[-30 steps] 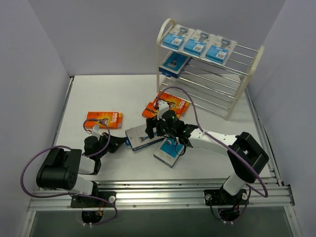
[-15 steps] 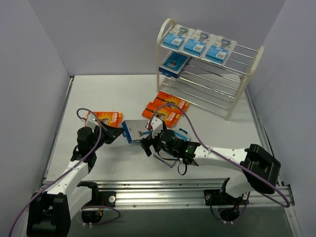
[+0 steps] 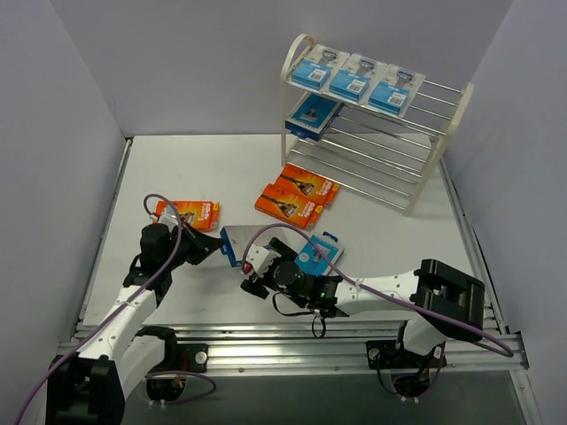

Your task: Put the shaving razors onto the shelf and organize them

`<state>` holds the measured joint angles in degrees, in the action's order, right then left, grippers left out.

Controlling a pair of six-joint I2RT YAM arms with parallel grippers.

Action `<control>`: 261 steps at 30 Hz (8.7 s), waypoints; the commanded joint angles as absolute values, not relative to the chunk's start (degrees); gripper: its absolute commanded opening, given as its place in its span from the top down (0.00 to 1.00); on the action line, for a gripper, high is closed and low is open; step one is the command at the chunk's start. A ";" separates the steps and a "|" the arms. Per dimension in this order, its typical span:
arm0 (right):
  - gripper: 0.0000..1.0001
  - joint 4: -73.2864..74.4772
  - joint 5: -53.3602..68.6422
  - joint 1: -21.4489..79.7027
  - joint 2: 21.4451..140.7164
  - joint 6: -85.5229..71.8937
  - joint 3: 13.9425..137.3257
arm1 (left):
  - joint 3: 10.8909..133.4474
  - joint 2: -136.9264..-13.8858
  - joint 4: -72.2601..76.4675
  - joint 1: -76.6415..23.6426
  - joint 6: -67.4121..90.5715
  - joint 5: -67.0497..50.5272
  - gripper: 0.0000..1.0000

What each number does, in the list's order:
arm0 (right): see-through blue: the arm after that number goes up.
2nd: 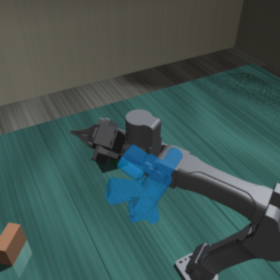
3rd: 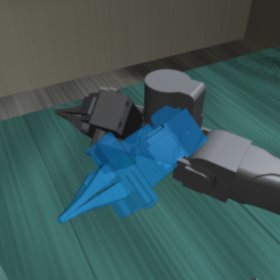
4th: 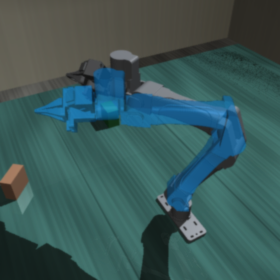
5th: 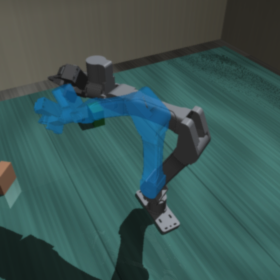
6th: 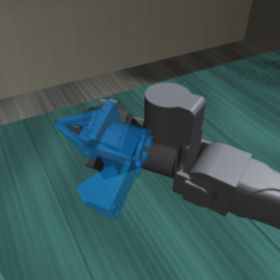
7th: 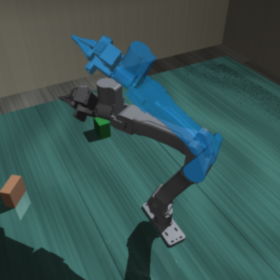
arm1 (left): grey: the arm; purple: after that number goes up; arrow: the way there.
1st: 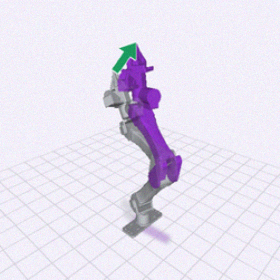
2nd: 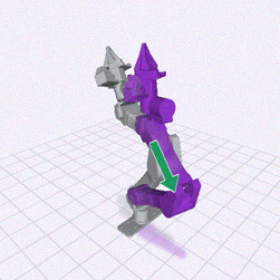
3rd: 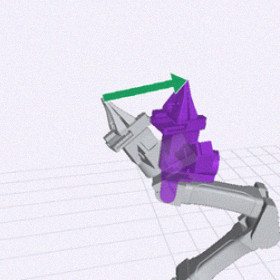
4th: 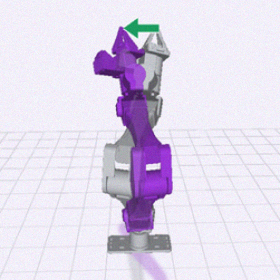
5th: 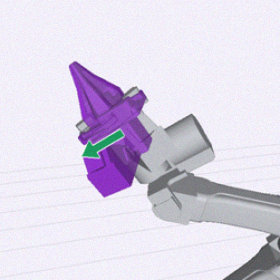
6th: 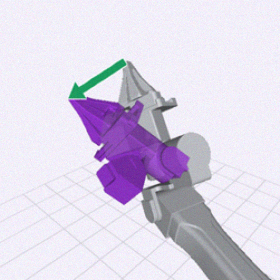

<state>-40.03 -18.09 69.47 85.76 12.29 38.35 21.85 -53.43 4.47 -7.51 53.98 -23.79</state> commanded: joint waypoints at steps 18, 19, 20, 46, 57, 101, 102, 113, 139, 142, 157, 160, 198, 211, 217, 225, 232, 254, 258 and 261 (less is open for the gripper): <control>0.16 -55.89 -32.60 71.54 98.43 24.16 42.36 | 33.30 -50.54 -11.41 -10.37 49.93 -23.55 0.98; 0.19 -56.16 -32.96 71.46 98.79 24.43 42.54 | 33.75 -50.62 -11.86 -10.46 49.49 -23.47 0.98; 0.24 -56.25 -32.96 71.46 99.31 24.52 42.71 | 33.84 -50.54 -12.30 -10.46 49.31 -23.38 0.98; 1.00 -49.31 -33.75 74.26 93.08 27.86 44.56 | 39.03 -42.46 -20.13 -10.28 48.95 -21.36 0.07; 1.00 -48.87 -34.80 76.11 93.25 27.42 45.18 | 35.95 -43.94 -17.75 -10.81 51.15 -24.79 0.06; 0.78 -50.63 -38.14 79.01 93.43 22.77 43.15 | 29.18 -49.31 -8.44 -14.85 55.46 -20.04 0.98; 0.75 -50.45 -38.14 79.01 93.25 22.42 43.15 | 29.09 -49.13 -8.52 -14.85 55.55 -20.13 0.98; 0.34 -47.90 -38.14 79.72 90.88 19.08 42.54 | 30.15 -45.97 -11.86 -14.77 55.99 -21.09 0.98; 0.28 -27.86 -23.47 79.02 72.35 -1.48 36.83 | 35.42 -46.49 -30.85 -14.50 42.72 -12.39 0.85; 0.28 -28.04 -23.38 77.44 70.41 -3.33 35.25 | 35.51 -47.11 -31.82 -14.77 42.97 -11.78 0.79; 0.28 -26.90 -22.85 70.93 66.63 -8.70 32.17 | 40.51 -59.67 -37.35 -14.77 40.87 -10.37 0.76; 0.28 -26.81 -23.47 69.88 64.70 -9.05 31.56 | 42.10 -61.08 -39.02 -14.85 40.26 -9.76 0.77; 0.28 -10.64 -36.66 58.19 69.33 -15.29 64.83 | 46.32 -46.23 -17.34 -12.66 55.98 -16.26 0.98; 0.27 -6.16 -32.52 49.58 75.41 -10.55 87.44 | 44.99 -64.94 18.62 -18.71 67.06 -15.92 0.98; 0.26 -3.61 -28.14 43.25 75.24 -12.30 90.44 | 49.91 -75.48 27.59 -24.87 68.03 -13.01 0.98; 0.25 -2.72 -23.12 36.92 74.71 -14.68 92.99 | 59.93 -90.85 40.23 -32.07 71.53 -9.84 0.98; 0.25 -2.81 -22.15 34.10 73.83 -14.59 92.81 | 69.86 -102.56 45.44 -34.45 75.76 -10.90 0.98; 0.22 1.56 -18.20 31.90 71.99 -16.44 93.87 | 79.80 -115.75 49.57 -45.61 74.89 15.19 0.98; 0.21 1.85 -17.06 31.90 70.23 -17.31 92.46 | 79.89 -117.24 50.36 -47.11 75.32 21.25 0.98; 0.21 1.67 -16.61 31.82 69.52 -17.49 91.32 | 81.03 -118.65 50.97 -47.55 75.24 23.11 0.98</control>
<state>2.83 -18.04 32.21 72.10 -16.73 91.20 77.08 -117.91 44.05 -47.27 75.26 17.32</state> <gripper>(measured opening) 0.785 0.461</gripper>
